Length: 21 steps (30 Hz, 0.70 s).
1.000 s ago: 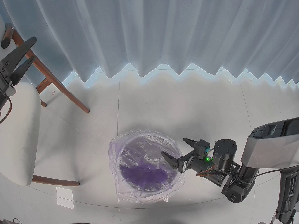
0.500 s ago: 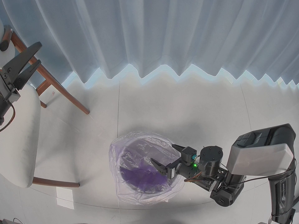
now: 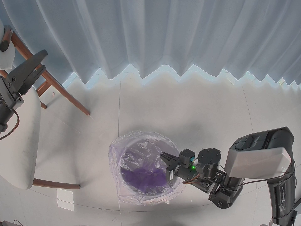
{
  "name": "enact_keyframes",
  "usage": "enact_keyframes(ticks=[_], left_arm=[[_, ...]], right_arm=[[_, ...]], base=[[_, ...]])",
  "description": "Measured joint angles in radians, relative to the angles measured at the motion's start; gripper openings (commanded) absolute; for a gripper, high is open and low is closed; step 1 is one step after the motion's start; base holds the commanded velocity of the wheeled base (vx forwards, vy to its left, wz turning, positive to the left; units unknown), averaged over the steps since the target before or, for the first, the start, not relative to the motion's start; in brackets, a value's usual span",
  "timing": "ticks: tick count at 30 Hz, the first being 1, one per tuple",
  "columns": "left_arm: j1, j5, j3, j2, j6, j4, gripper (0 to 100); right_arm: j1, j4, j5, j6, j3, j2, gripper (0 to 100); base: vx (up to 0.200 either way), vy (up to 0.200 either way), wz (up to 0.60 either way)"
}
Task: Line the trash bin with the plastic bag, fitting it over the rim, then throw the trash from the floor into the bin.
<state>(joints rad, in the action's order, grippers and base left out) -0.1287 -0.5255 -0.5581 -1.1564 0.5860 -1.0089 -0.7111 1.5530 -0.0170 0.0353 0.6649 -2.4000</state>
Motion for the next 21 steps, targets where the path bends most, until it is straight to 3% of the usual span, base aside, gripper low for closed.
enact_keyframes(ticks=[21], left_arm=[[-0.033, 0.000, 0.013, -0.001, -0.002, 0.000, 100]], right_arm=[[0.111, 0.000, -0.001, 0.043, 0.055, 0.049, 0]], base=[[0.000, 0.000, 0.00]])
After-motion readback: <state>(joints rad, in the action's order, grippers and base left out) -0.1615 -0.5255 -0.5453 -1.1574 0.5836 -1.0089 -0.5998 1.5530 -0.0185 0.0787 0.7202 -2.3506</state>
